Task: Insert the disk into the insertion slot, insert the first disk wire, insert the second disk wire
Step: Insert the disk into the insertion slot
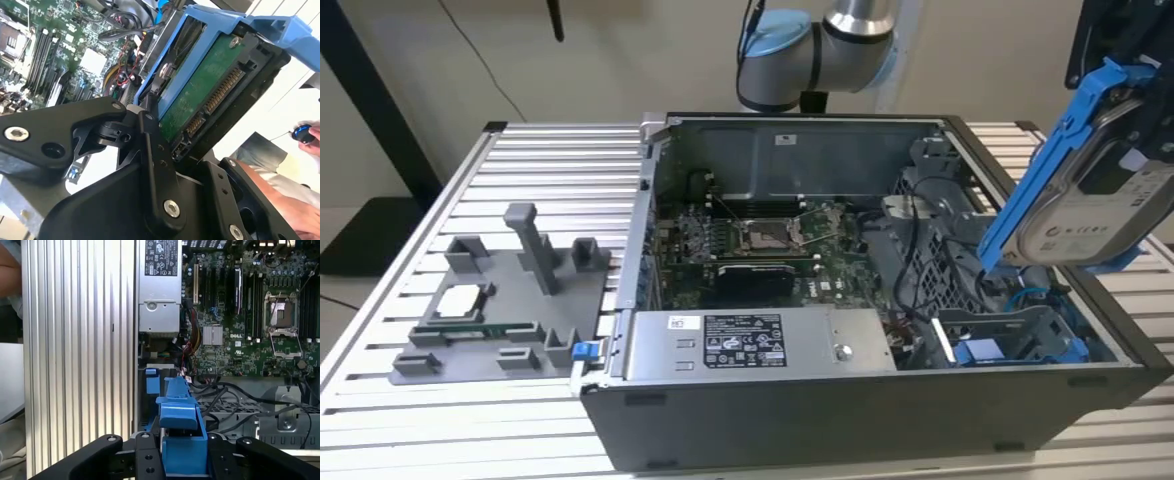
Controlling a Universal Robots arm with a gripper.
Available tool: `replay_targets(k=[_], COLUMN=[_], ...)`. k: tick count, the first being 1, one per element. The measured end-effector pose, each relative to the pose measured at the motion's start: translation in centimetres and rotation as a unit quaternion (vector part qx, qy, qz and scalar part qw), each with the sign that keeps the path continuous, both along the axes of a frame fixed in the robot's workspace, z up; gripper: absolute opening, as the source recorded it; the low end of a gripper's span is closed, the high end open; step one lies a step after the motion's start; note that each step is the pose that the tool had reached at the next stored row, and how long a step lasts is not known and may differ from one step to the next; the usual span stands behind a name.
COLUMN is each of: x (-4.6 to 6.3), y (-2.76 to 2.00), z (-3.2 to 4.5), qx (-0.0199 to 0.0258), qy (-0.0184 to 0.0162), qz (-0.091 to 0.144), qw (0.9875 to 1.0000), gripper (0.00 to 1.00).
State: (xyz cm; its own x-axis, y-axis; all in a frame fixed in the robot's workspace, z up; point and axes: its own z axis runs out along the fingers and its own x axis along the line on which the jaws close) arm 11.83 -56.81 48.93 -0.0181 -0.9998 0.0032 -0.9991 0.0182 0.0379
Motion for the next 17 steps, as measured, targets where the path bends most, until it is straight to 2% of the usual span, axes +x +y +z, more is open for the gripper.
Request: replay_targets(k=[17], x=[0.0], y=[0.00], z=[-1.06], qx=[0.0000], qy=[0.0000], qz=[0.000], qw=[1.0000], gripper=[0.00])
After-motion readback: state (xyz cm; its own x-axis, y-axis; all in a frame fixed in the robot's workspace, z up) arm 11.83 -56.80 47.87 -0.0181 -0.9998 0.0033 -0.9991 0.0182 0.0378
